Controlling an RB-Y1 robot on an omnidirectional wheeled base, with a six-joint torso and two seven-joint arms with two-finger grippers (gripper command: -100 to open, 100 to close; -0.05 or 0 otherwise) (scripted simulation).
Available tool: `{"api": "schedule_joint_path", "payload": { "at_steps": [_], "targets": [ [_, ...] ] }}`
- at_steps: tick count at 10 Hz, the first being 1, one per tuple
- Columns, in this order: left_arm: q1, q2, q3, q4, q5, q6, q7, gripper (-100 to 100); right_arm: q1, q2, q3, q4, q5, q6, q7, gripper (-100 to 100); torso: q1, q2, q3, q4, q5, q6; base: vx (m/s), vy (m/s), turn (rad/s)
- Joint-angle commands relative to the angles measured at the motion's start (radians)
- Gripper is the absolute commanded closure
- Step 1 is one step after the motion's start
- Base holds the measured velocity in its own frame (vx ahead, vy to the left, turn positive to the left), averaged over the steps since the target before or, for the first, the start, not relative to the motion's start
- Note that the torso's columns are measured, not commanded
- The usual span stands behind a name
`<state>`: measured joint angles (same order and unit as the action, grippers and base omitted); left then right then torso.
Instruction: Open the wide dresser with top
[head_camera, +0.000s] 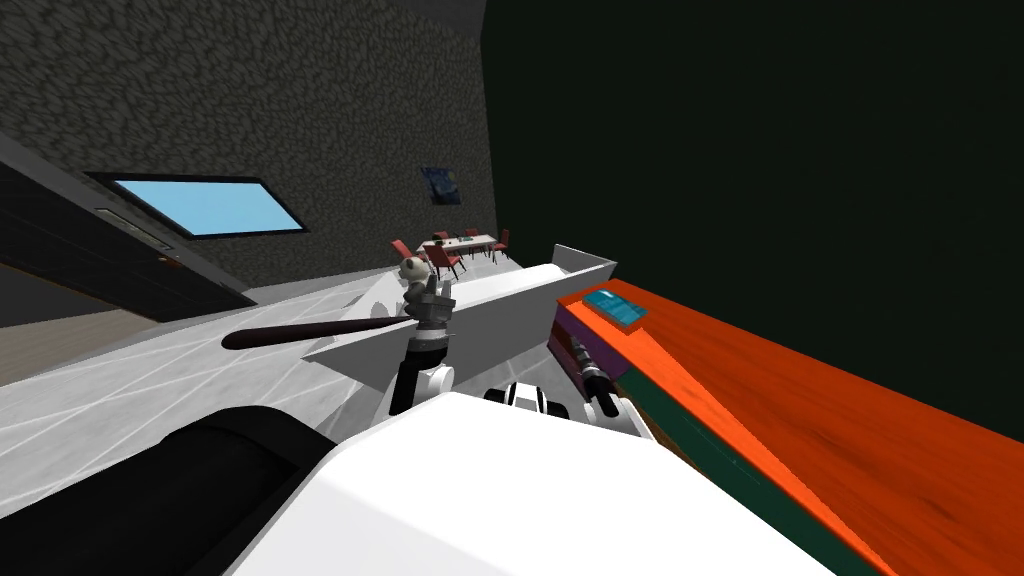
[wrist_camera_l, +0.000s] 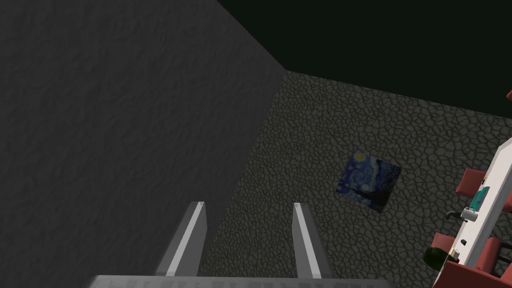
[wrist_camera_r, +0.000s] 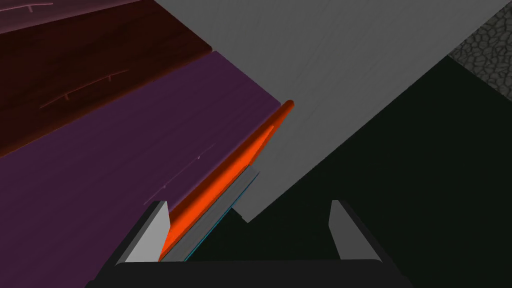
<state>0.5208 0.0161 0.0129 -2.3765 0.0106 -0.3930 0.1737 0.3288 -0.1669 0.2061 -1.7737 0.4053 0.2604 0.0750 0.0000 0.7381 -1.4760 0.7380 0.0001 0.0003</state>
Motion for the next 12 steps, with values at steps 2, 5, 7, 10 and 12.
{"api": "schedule_joint_path", "payload": {
  "at_steps": [2, 5, 7, 10, 12],
  "targets": [
    [0.000, 0.000, 0.000, 0.000, 0.000, 0.000, 0.000, 0, -0.024, -0.002, 0.020, 0.072, 0.048, 0.095, 0.009, -100, 0.000, 0.000, 0.000, 0.000, 0.000, -0.001, 0.019, 0.030, 0.182],
    [0.000, 0.000, 0.000, 0.000, 0.000, 0.000, 0.000, 0, -0.034, -0.006, 0.038, 0.128, 0.089, 0.161, 0.016, -100, 0.000, -0.001, -0.001, 0.000, 0.000, 0.000, 0.039, 0.037, 0.125],
    [0.000, 0.000, 0.000, 0.000, 0.000, 0.000, 0.000, 0, -0.044, -0.010, 0.056, 0.169, 0.130, 0.226, 0.022, -100, 0.000, 0.001, 0.001, 0.000, 0.000, -0.001, 0.030, 0.034, 0.194],
    [0.000, 0.000, 0.000, 0.000, 0.000, 0.000, 0.000, 0, -0.053, -0.014, 0.073, 0.242, 0.172, 0.290, 0.028, -100, 0.000, -0.001, 0.000, 0.000, 0.000, -0.001, 0.032, 0.023, 0.114],
    [0.000, 0.000, 0.000, 0.000, 0.000, 0.000, 0.000, 0, -0.062, -0.017, 0.089, 0.299, 0.213, 0.351, 0.033, -100, 0.001, -0.001, -0.001, 0.000, 0.000, -0.001, 0.056, 0.029, 0.174]
  ]
}}
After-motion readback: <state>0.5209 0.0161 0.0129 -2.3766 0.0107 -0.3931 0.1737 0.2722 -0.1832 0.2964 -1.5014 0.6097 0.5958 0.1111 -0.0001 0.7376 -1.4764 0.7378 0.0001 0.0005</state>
